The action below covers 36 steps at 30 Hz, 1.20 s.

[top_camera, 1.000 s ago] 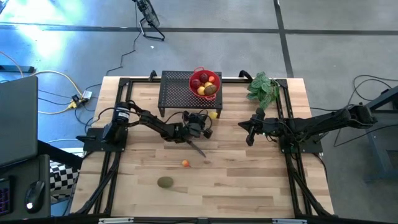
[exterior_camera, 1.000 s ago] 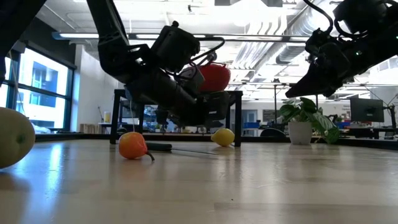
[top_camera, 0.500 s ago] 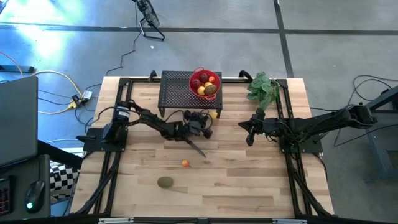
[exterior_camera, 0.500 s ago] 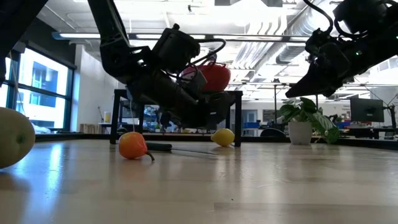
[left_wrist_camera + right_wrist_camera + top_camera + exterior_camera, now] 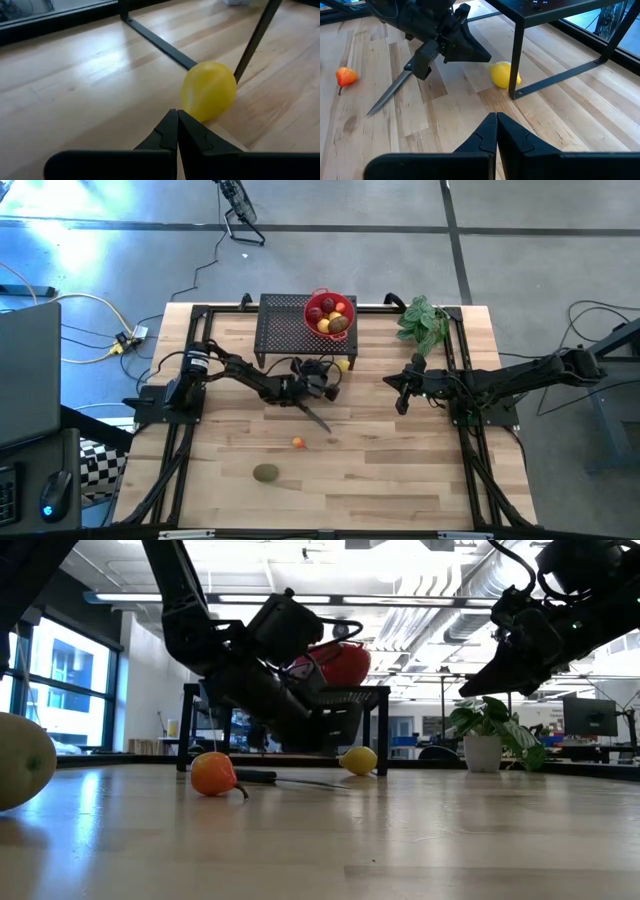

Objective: Pick & Place Fruit
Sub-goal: Put the lemon into the colander on the shelf

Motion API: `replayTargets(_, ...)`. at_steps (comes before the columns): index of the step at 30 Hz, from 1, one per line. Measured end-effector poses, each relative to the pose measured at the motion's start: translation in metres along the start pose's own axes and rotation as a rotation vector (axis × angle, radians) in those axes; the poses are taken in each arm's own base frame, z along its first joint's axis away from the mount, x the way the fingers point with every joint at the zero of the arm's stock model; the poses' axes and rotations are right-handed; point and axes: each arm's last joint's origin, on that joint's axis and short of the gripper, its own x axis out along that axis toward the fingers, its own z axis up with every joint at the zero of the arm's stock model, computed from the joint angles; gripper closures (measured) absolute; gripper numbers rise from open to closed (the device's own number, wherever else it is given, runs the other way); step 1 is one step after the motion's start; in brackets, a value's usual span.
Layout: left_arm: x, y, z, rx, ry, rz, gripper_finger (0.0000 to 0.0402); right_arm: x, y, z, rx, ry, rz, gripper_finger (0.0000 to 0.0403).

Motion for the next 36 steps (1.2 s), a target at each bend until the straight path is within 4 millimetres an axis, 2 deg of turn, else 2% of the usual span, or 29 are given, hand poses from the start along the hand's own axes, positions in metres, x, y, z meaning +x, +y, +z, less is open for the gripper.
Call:
replayTargets(18,0.008,0.006,0.003,-0.017,0.050,-0.073,0.0401,0.000,0.000,0.000,-0.001,0.000,0.000,0.0400)
replayTargets(23,0.007,0.003,0.002,-0.015,0.085,-0.141,0.0401,0.000,0.000,0.000,-0.001,0.000,0.000,0.0400)
replayTargets(29,-0.003,-0.009,-0.004,0.000,0.123,-0.246,0.0402,0.000,0.000,0.000,-0.001,0.000,0.000,0.0400)
replayTargets(36,-0.012,-0.011,-0.006,0.025,-0.011,-0.014,0.0401,0.000,0.000,0.000,-0.001,0.000,0.000,0.0400)
